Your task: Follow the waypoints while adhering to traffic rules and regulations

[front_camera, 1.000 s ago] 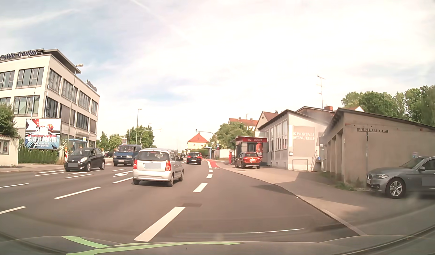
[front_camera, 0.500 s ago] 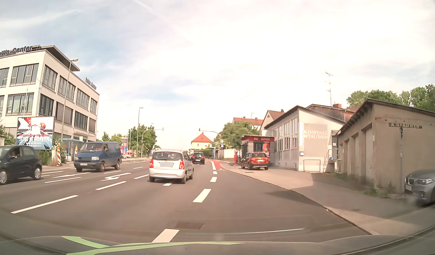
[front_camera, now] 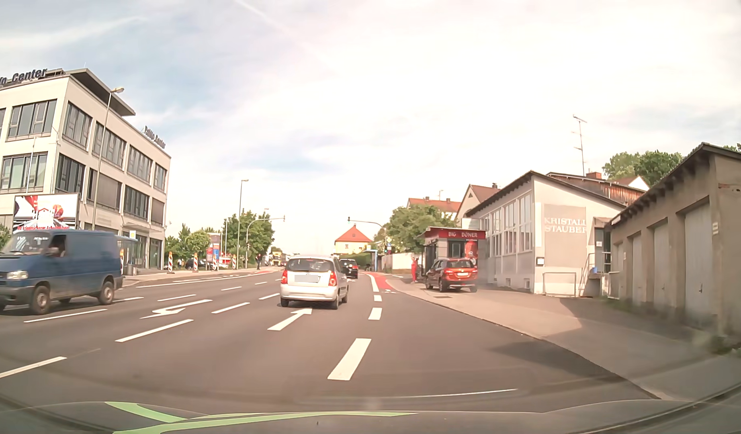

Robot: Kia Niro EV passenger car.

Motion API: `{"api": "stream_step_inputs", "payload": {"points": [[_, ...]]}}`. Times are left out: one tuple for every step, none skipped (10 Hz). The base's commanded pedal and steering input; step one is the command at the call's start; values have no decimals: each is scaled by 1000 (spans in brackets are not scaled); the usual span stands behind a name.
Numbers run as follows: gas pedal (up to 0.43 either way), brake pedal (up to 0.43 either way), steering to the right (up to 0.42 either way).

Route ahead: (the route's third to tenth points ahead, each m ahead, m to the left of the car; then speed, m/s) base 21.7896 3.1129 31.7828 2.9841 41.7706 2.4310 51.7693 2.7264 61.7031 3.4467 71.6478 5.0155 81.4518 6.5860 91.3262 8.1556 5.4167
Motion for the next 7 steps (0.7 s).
{"api": "stream_step_inputs", "payload": {"points": [[228, 0, -38], [228, 0, -39], [228, 0, -39], [240, 0, -39], [240, 0, -37], [240, 0, -35], [240, 0, -31]]}}
